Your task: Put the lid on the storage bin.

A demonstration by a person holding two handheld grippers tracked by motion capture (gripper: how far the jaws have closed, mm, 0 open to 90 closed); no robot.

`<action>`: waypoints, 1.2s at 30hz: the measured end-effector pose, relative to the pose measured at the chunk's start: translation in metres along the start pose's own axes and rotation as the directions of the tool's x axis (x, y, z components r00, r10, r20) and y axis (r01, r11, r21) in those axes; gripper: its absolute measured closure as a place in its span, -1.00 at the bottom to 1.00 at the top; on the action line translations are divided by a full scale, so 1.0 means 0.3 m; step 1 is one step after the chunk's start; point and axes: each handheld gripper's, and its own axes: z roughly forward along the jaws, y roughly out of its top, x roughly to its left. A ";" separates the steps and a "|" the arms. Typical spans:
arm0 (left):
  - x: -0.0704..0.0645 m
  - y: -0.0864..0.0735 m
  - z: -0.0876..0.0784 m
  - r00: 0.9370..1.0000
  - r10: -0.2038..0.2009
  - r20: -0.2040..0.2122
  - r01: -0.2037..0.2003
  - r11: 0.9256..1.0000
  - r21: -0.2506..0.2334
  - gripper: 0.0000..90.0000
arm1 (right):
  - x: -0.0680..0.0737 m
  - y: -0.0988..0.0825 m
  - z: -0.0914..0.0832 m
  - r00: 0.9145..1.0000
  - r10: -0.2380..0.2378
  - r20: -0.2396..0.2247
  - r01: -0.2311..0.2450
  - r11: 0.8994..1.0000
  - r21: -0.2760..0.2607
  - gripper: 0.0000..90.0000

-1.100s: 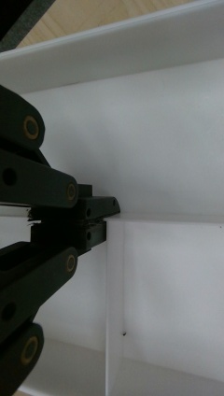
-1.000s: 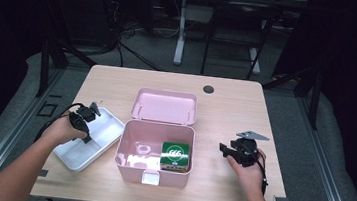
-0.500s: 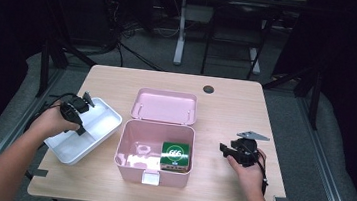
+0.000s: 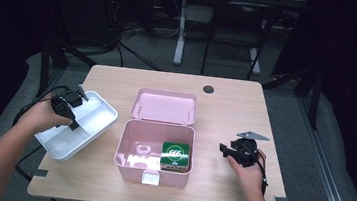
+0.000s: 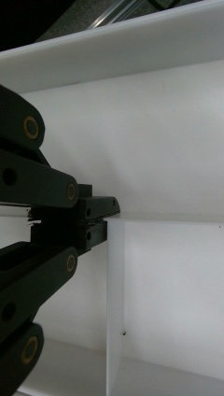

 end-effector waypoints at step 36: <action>-0.051 0.003 -0.135 0.994 0.106 -0.019 -0.107 0.994 -0.019 0.98 | -0.006 -0.007 0.005 1.000 0.022 -0.002 -0.022 1.000 -0.007 0.10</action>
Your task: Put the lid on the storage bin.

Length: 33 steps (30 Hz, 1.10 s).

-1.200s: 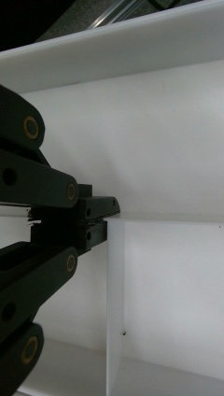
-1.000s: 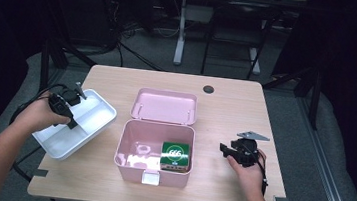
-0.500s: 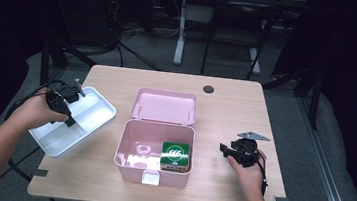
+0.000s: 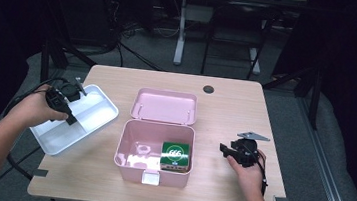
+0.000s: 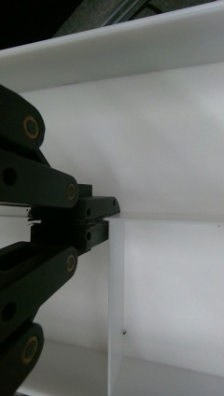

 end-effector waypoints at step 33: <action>-0.206 0.130 -0.086 0.953 0.303 0.004 -0.303 0.953 -0.017 0.98 | 0.010 -0.002 0.010 1.000 -0.025 -0.018 0.024 1.000 -0.003 0.10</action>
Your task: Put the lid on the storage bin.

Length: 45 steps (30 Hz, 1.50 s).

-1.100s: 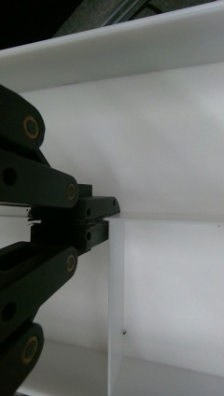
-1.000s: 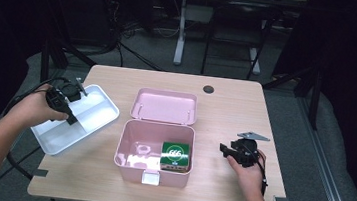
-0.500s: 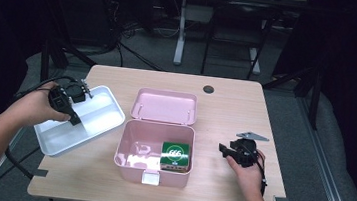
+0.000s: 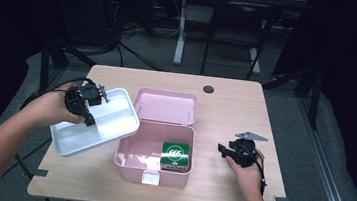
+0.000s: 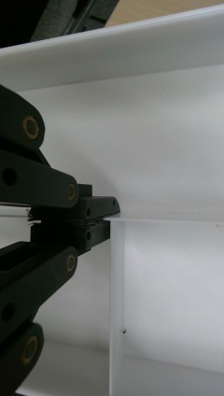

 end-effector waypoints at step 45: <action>-0.271 0.397 0.110 0.906 0.422 0.027 -0.421 0.906 -0.039 0.98 | 0.004 -0.002 0.002 1.000 -0.001 -0.015 0.001 1.000 0.005 0.08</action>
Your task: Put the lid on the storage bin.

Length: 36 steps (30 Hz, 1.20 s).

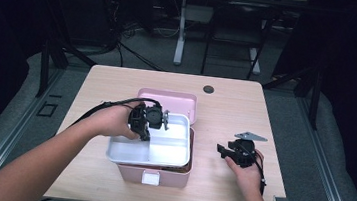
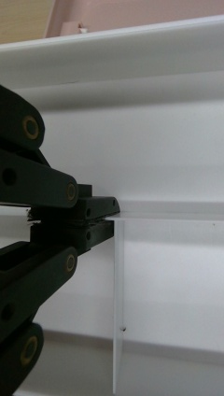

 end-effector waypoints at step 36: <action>-0.009 0.058 0.113 0.998 0.057 0.018 -0.058 0.998 0.037 0.98 | 0.000 -0.001 0.006 1.000 -0.006 -0.005 0.006 1.000 0.008 0.08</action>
